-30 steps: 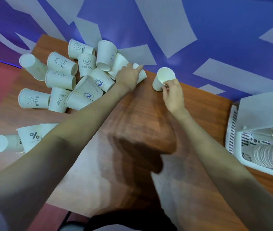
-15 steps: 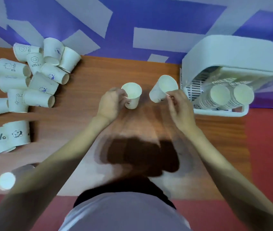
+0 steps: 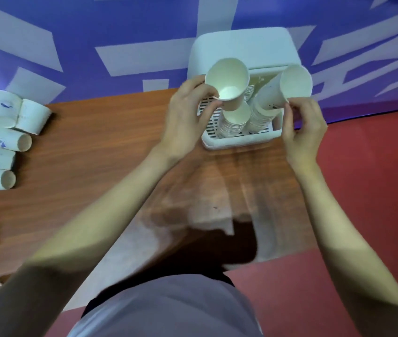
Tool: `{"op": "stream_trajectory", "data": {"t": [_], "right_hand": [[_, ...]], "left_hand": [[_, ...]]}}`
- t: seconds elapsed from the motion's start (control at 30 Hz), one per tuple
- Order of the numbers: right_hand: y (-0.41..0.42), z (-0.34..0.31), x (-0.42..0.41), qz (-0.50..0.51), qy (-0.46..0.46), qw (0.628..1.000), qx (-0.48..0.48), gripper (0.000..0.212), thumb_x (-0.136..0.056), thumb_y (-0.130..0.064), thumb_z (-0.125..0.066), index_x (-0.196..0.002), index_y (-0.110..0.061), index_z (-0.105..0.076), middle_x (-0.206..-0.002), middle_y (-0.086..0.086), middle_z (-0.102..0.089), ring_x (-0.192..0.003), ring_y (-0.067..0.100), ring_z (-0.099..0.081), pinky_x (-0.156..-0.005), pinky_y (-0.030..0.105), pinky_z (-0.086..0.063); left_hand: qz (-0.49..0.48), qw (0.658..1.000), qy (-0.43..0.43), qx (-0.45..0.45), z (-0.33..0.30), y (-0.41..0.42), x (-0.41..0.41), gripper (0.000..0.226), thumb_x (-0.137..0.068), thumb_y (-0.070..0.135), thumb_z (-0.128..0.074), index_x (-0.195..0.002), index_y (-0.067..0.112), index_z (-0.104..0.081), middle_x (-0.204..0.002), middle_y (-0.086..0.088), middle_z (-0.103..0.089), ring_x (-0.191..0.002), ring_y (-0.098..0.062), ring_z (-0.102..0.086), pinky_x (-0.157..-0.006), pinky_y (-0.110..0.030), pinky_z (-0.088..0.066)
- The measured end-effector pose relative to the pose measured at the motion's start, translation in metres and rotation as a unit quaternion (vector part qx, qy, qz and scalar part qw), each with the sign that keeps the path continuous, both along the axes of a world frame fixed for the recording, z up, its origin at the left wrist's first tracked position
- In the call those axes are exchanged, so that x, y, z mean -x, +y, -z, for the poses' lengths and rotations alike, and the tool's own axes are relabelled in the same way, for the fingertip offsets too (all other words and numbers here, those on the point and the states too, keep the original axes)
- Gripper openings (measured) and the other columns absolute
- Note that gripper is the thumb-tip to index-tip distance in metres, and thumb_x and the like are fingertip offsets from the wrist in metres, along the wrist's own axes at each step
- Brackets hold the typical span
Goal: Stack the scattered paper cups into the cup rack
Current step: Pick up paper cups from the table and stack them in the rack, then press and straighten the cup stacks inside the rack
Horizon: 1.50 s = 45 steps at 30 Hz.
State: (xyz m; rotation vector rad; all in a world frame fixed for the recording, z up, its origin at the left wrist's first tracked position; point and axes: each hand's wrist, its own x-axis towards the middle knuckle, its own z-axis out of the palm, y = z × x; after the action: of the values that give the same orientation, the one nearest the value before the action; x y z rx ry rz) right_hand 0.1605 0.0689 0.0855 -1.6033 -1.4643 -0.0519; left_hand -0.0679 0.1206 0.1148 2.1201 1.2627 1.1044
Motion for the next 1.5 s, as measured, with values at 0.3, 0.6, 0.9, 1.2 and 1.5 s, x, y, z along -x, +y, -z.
{"op": "stream_trajectory", "data": {"t": [0.3,0.6,0.9,1.2,1.5], "right_hand": [[0.026,0.02,-0.026,-0.018,-0.043,0.998,0.043,0.017,-0.095,-0.009,-0.051,-0.093,0.0,-0.065,-0.089,0.013,-0.064,-0.076,0.029,-0.058,-0.061,0.035,-0.045],[0.038,0.048,-0.037,-0.057,-0.075,0.985,0.147,0.021,-0.097,-0.016,-0.049,-0.104,-0.007,-0.067,-0.095,0.011,-0.064,-0.088,0.032,-0.059,-0.069,0.037,-0.045],[0.041,0.069,-0.044,-0.079,-0.061,0.972,0.211,0.02,-0.093,-0.006,-0.049,-0.101,-0.002,-0.067,-0.094,0.012,-0.065,-0.083,0.029,-0.059,-0.065,0.027,-0.039],[0.043,0.072,-0.041,-0.081,-0.032,0.972,0.217,0.021,-0.093,-0.007,-0.05,-0.103,-0.004,-0.067,-0.099,0.011,-0.066,-0.087,0.029,-0.06,-0.07,0.029,-0.042],[0.039,0.096,-0.04,-0.018,0.103,0.979,0.174,0.079,-0.074,-0.024,-0.075,-0.138,0.001,-0.034,-0.131,0.017,-0.045,-0.118,0.025,-0.047,-0.1,0.04,-0.044]], "left_hand": [[0.014,0.996,0.089,-0.004,0.025,0.007,-0.039,0.017,-0.09,0.021,-0.062,-0.093,0.005,-0.066,-0.116,-0.01,-0.061,-0.104,-0.026,-0.059,-0.083,-0.034,-0.047],[0.008,0.987,0.157,0.038,0.062,0.013,-0.057,0.024,-0.091,0.026,-0.059,-0.103,0.006,-0.066,-0.127,-0.008,-0.058,-0.106,-0.032,-0.059,-0.079,-0.04,-0.052],[-0.052,0.97,0.224,0.077,0.081,0.02,-0.075,0.033,-0.097,0.031,-0.049,-0.09,0.005,-0.068,-0.131,-0.006,-0.057,-0.108,-0.028,-0.056,-0.081,-0.042,-0.05],[-0.068,0.98,0.15,0.108,0.093,0.022,-0.074,0.028,-0.098,0.027,-0.048,-0.103,0.009,-0.068,-0.144,-0.003,-0.046,-0.118,-0.026,-0.053,-0.089,-0.035,-0.048],[-0.125,0.962,-0.063,0.235,0.131,-0.004,-0.093,0.095,-0.071,0.031,-0.08,-0.141,0.004,-0.023,-0.141,-0.01,-0.043,-0.119,-0.002,-0.044,-0.095,-0.004,-0.035]]}}
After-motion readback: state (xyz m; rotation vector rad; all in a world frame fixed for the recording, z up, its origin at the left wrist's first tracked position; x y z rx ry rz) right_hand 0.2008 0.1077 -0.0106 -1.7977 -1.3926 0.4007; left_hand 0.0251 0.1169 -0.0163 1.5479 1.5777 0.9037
